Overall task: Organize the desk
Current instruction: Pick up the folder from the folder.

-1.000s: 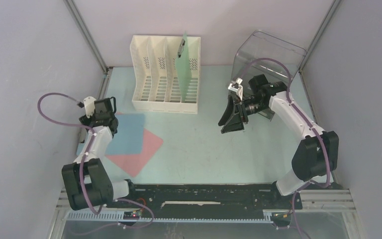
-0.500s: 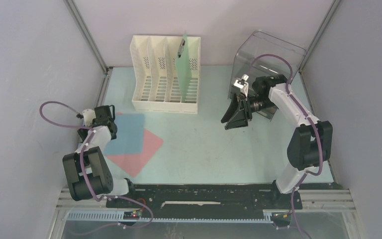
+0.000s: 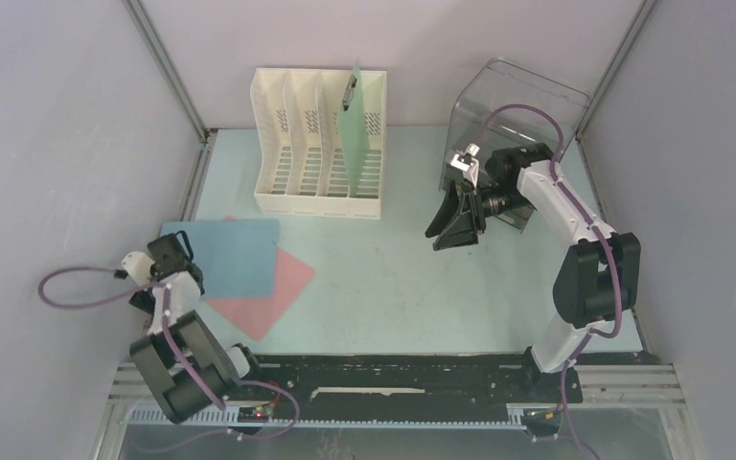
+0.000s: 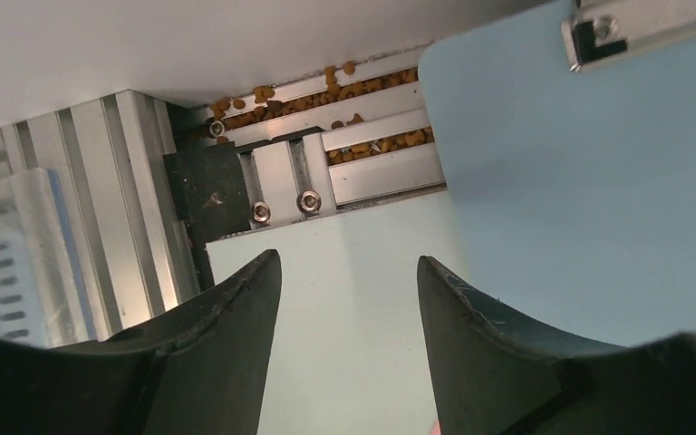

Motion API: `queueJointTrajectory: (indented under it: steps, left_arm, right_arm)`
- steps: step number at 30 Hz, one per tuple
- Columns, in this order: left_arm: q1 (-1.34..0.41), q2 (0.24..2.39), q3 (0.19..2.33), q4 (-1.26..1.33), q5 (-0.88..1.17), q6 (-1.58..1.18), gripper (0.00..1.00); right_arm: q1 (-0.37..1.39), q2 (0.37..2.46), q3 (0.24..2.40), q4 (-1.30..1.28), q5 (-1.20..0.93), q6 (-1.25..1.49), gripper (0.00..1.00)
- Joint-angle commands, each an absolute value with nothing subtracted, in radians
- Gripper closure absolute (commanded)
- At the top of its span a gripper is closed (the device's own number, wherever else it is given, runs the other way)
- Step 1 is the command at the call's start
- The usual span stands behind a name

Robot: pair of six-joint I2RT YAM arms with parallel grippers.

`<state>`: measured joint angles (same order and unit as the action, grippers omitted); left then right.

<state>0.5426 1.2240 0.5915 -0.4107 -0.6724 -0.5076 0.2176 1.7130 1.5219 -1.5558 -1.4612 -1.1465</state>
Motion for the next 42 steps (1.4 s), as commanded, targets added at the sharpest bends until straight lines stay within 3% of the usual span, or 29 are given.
queueJointTrajectory:
  steps: [1, 6, 9, 15, 21, 42]
  left_arm:
    - [0.600, 1.065, 0.551, -0.331, -0.541, -0.590, 0.35]
    - [0.685, 1.000, 0.463, -0.234, -0.385, -0.624, 0.23]
    - [0.767, 0.978, 0.414, -0.159, -0.270, -0.636, 0.21]
    - [0.856, 0.977, 0.367, -0.025, -0.163, -0.630, 0.21]
    - [0.977, 1.090, 0.379, 0.073, 0.075, -0.627, 0.31]
    - [1.129, 1.297, 0.356, 0.325, 0.316, -0.665, 0.30]
  right_arm:
    - [0.226, 1.693, 1.551, -1.606, -1.495, -1.174, 0.25]
    - [0.236, 1.688, 1.551, -1.606, -1.491, -1.175, 0.25]
    - [0.227, 1.680, 1.550, -1.606, -1.494, -1.177, 0.25]
    - [0.213, 1.676, 1.546, -1.606, -1.498, -1.178, 0.25]
    - [0.211, 1.676, 1.545, -1.606, -1.500, -1.180, 0.25]
    - [0.209, 1.681, 1.543, -1.606, -1.497, -1.183, 0.25]
